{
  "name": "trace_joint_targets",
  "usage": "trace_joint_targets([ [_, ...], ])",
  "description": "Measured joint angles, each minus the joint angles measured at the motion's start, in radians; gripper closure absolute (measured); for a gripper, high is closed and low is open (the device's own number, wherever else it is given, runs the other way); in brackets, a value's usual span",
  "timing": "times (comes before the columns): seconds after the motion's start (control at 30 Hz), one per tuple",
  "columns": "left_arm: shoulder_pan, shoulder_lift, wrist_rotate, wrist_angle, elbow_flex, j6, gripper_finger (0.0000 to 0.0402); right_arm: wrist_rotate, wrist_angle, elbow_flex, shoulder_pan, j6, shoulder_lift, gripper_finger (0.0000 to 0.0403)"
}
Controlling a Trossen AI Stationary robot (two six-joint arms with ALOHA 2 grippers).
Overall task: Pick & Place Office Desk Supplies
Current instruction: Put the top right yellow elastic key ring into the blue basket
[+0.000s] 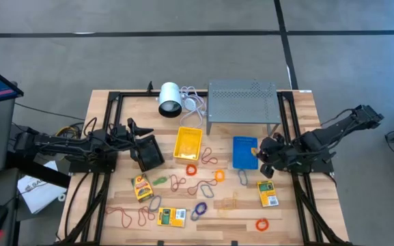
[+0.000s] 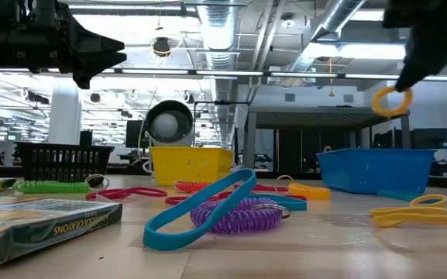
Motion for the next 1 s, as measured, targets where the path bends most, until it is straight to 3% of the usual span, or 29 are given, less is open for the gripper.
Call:
trace_joint_targets([
  [0.27,0.000,0.000,0.000,0.000,0.000,0.000,0.0259,-0.040,0.132,0.000,-0.098,-0.156,0.115,0.0403],
  [0.67,0.000,0.000,0.000,0.000,0.000,0.000,0.0259,-0.118,0.153,0.000,-0.175,-0.203,0.204,0.0402],
  [1.0,0.000,0.000,0.000,0.000,0.000,0.000,0.0259,-0.114,0.165,-0.001,-0.206,-0.180,0.209,0.0350],
])
